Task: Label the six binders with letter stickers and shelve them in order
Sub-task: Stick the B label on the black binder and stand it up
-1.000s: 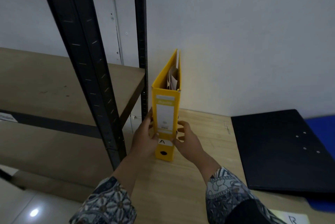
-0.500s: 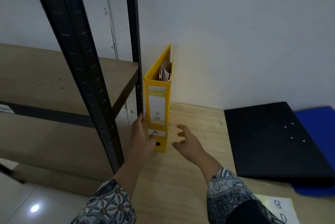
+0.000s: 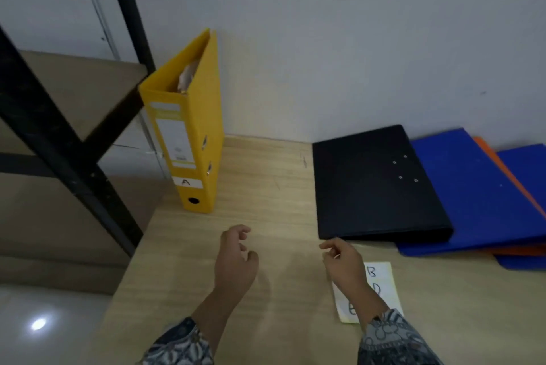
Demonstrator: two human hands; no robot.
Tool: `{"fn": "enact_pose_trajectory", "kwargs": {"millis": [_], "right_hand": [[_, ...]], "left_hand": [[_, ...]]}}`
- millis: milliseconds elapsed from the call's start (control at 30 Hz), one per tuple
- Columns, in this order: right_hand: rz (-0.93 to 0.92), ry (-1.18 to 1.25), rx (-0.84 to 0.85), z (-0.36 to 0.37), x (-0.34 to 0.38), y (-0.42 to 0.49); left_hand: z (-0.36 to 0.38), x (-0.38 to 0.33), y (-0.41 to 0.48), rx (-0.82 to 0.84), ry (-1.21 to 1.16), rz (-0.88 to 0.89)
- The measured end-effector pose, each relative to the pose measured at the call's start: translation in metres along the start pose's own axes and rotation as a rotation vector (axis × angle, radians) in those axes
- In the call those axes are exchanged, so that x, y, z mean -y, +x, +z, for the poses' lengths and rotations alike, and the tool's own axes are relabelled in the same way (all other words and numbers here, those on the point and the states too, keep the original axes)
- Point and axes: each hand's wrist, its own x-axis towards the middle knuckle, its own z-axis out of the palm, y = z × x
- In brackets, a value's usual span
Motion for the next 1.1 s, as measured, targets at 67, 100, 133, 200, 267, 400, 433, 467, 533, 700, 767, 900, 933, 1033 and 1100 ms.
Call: {"fn": "enact_pose_trajectory", "kwargs": {"millis": [67,100,133,200,267,400,433,467,533,700,767,900,933,1033,1100], "right_hand": [[0.043,0.016,-0.034,-0.018,-0.023,-0.003],[0.05,0.013,-0.041,-0.027,-0.034,-0.003],[0.054,0.004,-0.048,-0.034,-0.043,-0.003],[0.055,-0.026,-0.069,-0.048,-0.058,-0.001],[0.046,-0.041,-0.097,-0.059,-0.069,0.002],[0.033,-0.075,-0.134,-0.076,-0.091,0.01],[0.036,-0.081,-0.131,-0.079,-0.095,0.012],[0.042,-0.083,-0.124,-0.082,-0.1,0.014],[0.051,-0.101,-0.095,-0.087,-0.106,0.019],[0.035,-0.135,-0.003,-0.097,-0.114,0.038],[0.037,-0.127,0.006,-0.097,-0.115,0.043],[0.02,-0.182,0.024,-0.097,-0.12,0.047],[0.009,-0.198,0.019,-0.096,-0.121,0.047],[-0.03,-0.248,-0.003,-0.093,-0.122,0.046],[-0.051,-0.277,-0.013,-0.092,-0.123,0.046]], "left_hand": [[0.022,-0.006,-0.016,0.14,0.074,0.06],[0.033,-0.011,-0.023,0.202,0.113,0.099],[0.043,-0.015,-0.029,0.25,0.152,0.139],[0.064,-0.023,-0.037,0.324,0.214,0.208],[0.083,-0.03,-0.044,0.387,0.265,0.259],[0.119,-0.044,-0.051,0.46,0.346,0.331],[0.126,-0.048,-0.051,0.465,0.37,0.338],[0.135,-0.052,-0.052,0.467,0.393,0.347],[0.15,-0.06,-0.051,0.469,0.442,0.359],[0.183,-0.075,-0.05,0.527,0.632,0.32],[0.19,-0.076,-0.051,0.551,0.726,0.306],[0.197,-0.073,-0.053,0.571,0.856,0.303],[0.197,-0.073,-0.053,0.569,0.859,0.299],[0.197,-0.072,-0.052,0.569,0.851,0.283],[0.197,-0.073,-0.05,0.574,0.854,0.278]]}}
